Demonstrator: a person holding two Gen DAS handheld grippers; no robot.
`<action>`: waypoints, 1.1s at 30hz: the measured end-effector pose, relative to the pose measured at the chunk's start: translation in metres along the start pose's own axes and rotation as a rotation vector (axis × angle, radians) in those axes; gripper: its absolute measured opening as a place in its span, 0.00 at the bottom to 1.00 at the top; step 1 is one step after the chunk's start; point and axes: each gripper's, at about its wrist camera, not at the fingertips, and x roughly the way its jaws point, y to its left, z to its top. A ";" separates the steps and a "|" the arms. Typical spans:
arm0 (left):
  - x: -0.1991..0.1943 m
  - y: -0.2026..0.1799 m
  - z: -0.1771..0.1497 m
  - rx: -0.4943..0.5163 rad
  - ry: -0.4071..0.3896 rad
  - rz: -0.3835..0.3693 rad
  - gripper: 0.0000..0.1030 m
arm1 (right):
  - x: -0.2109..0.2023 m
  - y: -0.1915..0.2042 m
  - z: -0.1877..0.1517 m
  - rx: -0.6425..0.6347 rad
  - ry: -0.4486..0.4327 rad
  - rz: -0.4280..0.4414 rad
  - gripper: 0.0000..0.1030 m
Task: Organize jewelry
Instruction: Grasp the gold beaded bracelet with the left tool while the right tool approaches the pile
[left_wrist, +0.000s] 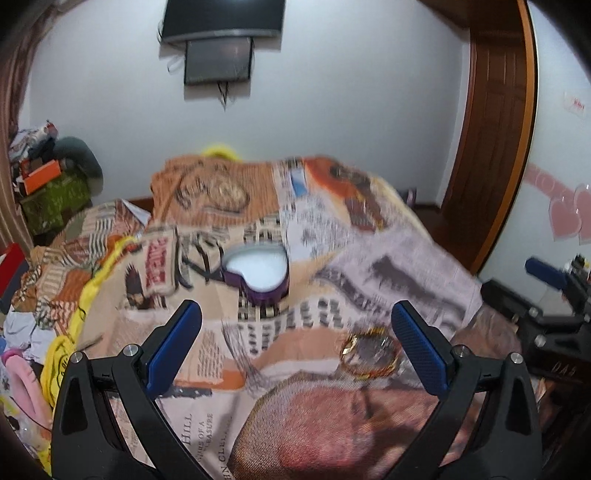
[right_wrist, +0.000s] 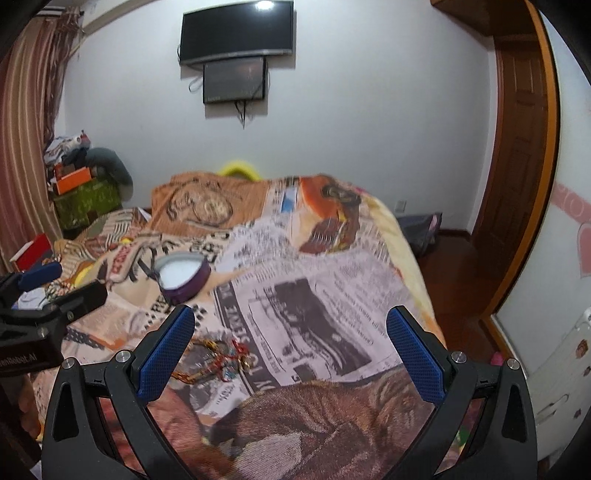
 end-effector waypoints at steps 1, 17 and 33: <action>0.008 -0.001 -0.005 0.006 0.024 -0.003 1.00 | 0.005 -0.002 -0.003 -0.001 0.013 0.000 1.00; 0.069 -0.009 -0.025 -0.010 0.224 -0.198 0.46 | 0.052 -0.009 -0.021 -0.008 0.191 0.108 0.77; 0.081 -0.011 -0.036 -0.034 0.261 -0.235 0.08 | 0.068 0.013 -0.030 -0.021 0.271 0.228 0.49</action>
